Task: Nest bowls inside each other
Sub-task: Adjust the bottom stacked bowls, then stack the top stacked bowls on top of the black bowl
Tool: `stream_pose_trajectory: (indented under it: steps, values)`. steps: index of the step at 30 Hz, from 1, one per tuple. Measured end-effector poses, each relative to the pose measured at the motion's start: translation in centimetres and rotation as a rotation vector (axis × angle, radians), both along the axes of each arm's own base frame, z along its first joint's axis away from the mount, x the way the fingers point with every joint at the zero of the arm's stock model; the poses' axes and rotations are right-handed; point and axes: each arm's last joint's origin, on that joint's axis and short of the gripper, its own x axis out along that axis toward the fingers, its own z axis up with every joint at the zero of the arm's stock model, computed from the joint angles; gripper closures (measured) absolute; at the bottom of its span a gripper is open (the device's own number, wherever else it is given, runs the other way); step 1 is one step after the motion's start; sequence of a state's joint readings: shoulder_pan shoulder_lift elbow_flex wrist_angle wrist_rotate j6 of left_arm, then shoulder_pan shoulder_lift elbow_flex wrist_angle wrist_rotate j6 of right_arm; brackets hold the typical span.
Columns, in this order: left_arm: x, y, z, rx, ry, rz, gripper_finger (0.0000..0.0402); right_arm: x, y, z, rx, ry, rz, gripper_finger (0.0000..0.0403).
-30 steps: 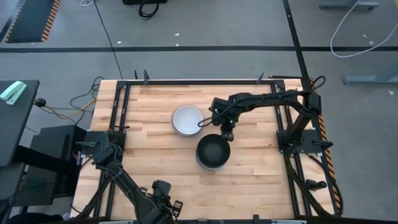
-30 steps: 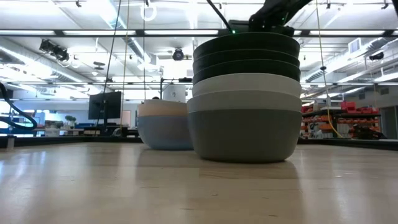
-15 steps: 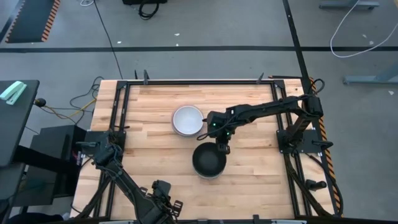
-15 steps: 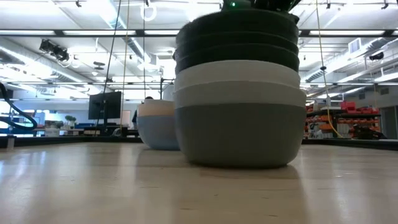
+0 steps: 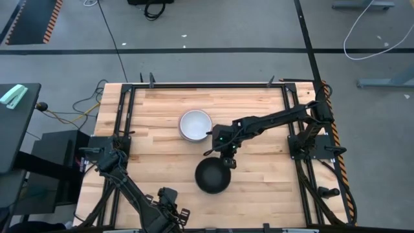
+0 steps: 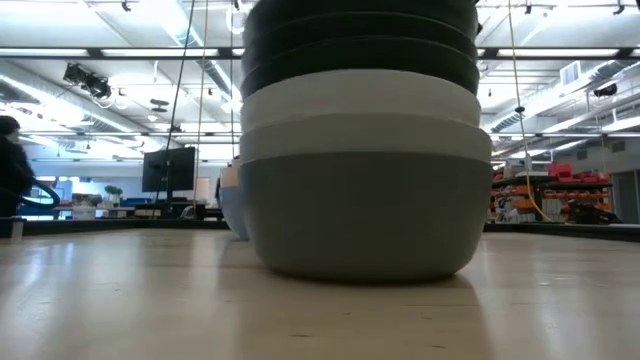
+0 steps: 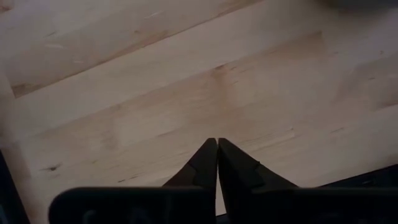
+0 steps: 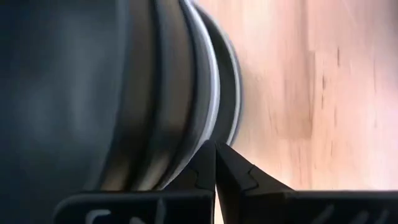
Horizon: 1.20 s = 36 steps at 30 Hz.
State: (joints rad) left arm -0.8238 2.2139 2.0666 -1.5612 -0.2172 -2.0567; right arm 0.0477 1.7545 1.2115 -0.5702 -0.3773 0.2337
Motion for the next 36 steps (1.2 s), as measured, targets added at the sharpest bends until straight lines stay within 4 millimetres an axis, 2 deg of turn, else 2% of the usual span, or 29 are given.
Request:
stream_pose_trajectory:
  steps: [6, 15, 21, 24, 28, 33, 36]
  values:
    - [0.0, 0.0, 0.0, -0.003, -0.002, 0.001, 0.0371, 0.1, -0.6, 0.5, -0.014, 0.000, 0.034, 0.0396]
    - [0.1, 0.0, 0.0, -0.009, -0.008, 0.002, 0.0391, 0.2, -4.8, 4.1, -0.143, 0.004, 0.102, 0.0374]
    - [0.1, 0.0, 0.0, -0.009, -0.008, 0.003, 0.0381, 0.3, -7.7, 5.7, -0.193, -0.043, 0.093, 0.0358]
    - [0.1, 0.0, 0.0, -0.009, -0.008, 0.002, 0.0374, 0.1, -9.0, 5.8, -0.207, -0.045, 0.067, 0.0349]
    - [0.1, 0.0, 0.0, -0.008, -0.007, 0.003, 0.0375, 0.3, -10.6, 4.3, -0.208, 0.016, 0.037, 0.0335]
    - [0.3, 0.1, 0.0, -0.012, -0.010, 0.008, 0.0387, 2.0, -11.7, 2.1, -0.247, 0.141, 0.048, 0.0325]
    - [0.6, 0.3, 0.0, -0.015, -0.013, 0.014, 0.0391, 3.3, -12.0, 2.4, -0.255, 0.176, 0.075, 0.0323]
